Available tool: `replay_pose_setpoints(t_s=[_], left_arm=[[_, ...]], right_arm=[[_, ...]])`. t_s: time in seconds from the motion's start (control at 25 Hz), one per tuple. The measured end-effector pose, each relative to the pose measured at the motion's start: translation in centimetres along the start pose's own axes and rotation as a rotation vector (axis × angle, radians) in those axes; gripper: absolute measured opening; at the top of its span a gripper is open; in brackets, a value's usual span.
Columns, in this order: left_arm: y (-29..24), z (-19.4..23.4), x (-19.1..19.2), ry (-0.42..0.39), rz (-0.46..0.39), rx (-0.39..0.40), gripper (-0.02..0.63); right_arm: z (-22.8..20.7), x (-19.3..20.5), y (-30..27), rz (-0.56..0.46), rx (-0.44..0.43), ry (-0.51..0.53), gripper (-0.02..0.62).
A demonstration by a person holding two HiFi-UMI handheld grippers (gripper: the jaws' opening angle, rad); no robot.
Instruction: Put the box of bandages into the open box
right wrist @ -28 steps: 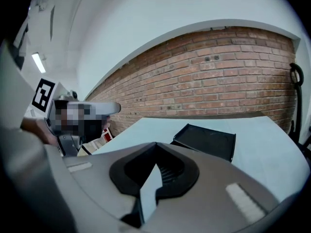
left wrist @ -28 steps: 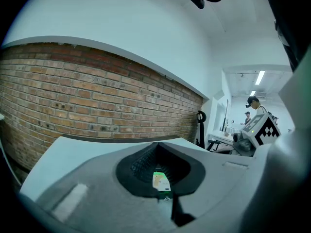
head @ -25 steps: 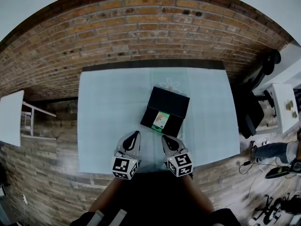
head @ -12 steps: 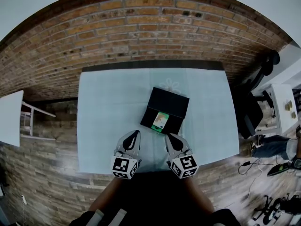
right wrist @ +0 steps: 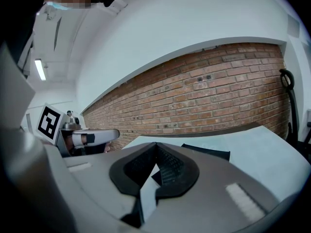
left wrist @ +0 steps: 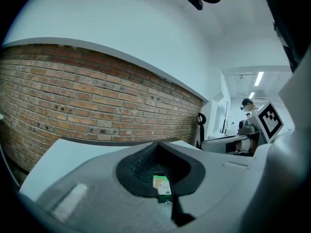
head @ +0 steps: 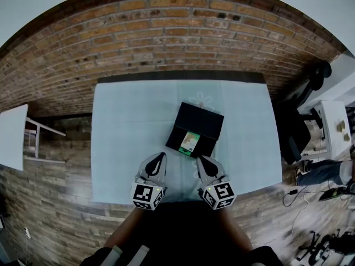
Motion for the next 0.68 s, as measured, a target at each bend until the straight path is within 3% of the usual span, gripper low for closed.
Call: replay_pose_setpoints(t_s=[0.68], left_arm=[[-0.48, 0.06, 0.00, 0.002, 0.007, 0.005, -0.002]], right_arm=[[-0.09, -0.06, -0.28, 0.007, -0.005, 0.000, 0.000]])
Point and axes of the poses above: the fingertips, and each gripper's own axes: y backward along the fingers, z to its left, x out of its underside, the point moved 5 cm from there along y, backward along the fingers, and after that the axes turned 1 degree about -z, right-handed, at the moved point
